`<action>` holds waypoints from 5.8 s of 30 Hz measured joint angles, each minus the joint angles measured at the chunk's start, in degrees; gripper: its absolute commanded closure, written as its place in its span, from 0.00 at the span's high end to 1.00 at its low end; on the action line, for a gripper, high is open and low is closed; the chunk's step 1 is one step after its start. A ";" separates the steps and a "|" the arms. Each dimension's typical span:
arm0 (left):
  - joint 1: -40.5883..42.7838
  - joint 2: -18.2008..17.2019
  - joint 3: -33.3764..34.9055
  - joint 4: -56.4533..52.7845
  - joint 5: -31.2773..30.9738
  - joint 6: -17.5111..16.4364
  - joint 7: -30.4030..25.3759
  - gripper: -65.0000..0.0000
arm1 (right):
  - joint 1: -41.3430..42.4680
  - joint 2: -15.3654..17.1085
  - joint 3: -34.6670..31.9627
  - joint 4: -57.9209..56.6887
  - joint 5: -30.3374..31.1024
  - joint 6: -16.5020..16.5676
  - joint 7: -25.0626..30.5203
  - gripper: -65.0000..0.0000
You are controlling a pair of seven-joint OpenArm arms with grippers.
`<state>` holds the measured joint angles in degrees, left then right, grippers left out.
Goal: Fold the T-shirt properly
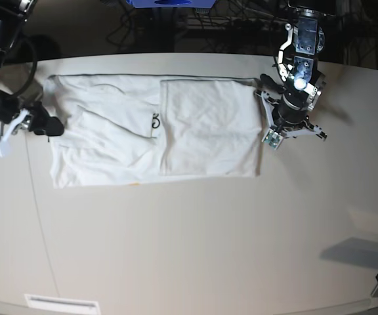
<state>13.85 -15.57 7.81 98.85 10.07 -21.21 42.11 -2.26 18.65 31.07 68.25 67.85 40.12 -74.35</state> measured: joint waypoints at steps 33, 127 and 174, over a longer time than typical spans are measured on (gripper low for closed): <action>-1.01 1.75 2.25 -0.33 -0.28 0.07 -0.98 0.00 | -0.61 -5.40 -3.26 4.59 -2.95 -0.26 -1.90 0.08; -18.27 11.56 26.43 -11.63 -1.90 -1.51 2.86 0.00 | -3.34 -7.32 -14.27 43.39 -7.93 -28.87 -0.50 0.00; -8.70 -8.46 19.19 3.54 -1.90 -2.71 19.02 0.00 | 5.16 -6.49 -58.01 43.65 -25.09 -67.36 11.52 0.00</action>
<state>5.15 -24.03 27.00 102.39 8.16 -23.92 61.12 2.90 12.16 -26.94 111.90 42.76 -27.24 -62.83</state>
